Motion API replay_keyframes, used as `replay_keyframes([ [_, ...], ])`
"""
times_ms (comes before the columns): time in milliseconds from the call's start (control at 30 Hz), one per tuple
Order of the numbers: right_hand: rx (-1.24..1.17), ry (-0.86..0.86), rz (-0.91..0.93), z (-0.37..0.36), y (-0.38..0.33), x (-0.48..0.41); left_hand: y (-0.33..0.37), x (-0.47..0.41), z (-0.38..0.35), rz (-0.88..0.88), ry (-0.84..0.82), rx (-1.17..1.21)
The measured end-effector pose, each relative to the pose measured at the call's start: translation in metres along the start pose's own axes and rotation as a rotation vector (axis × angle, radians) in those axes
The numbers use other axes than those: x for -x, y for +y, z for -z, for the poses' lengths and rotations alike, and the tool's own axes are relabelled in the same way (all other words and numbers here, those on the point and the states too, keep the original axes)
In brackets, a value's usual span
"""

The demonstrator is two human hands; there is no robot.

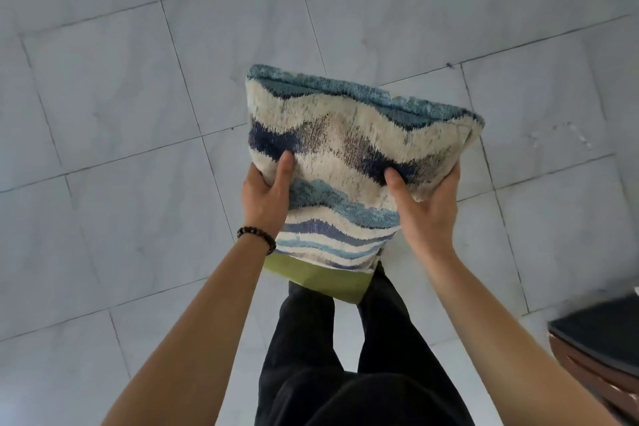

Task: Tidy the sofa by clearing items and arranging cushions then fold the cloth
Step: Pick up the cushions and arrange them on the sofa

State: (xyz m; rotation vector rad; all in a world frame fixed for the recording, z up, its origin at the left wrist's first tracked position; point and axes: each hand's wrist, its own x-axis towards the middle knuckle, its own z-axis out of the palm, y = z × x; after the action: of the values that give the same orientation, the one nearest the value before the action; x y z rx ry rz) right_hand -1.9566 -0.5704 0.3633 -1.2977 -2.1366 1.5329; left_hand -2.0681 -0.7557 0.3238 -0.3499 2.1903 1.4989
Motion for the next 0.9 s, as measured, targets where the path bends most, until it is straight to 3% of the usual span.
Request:
replay_keyframes([
  [200,-0.010,0.071,0.077,0.023,-0.024,0.033,0.039,0.045,0.014,-0.126,0.045,0.059],
  [433,-0.104,0.336,0.022,0.067,-0.015,0.071,0.046,0.066,-0.024,-0.179,-0.058,0.068],
  [667,-0.248,0.602,-0.015,0.159,-0.012,0.136,0.084,0.158,-0.079,-0.357,-0.270,0.131],
  [900,-0.315,0.927,0.028,0.282,0.015,0.250,0.111,0.316,-0.140,-0.444,-0.575,0.240],
])
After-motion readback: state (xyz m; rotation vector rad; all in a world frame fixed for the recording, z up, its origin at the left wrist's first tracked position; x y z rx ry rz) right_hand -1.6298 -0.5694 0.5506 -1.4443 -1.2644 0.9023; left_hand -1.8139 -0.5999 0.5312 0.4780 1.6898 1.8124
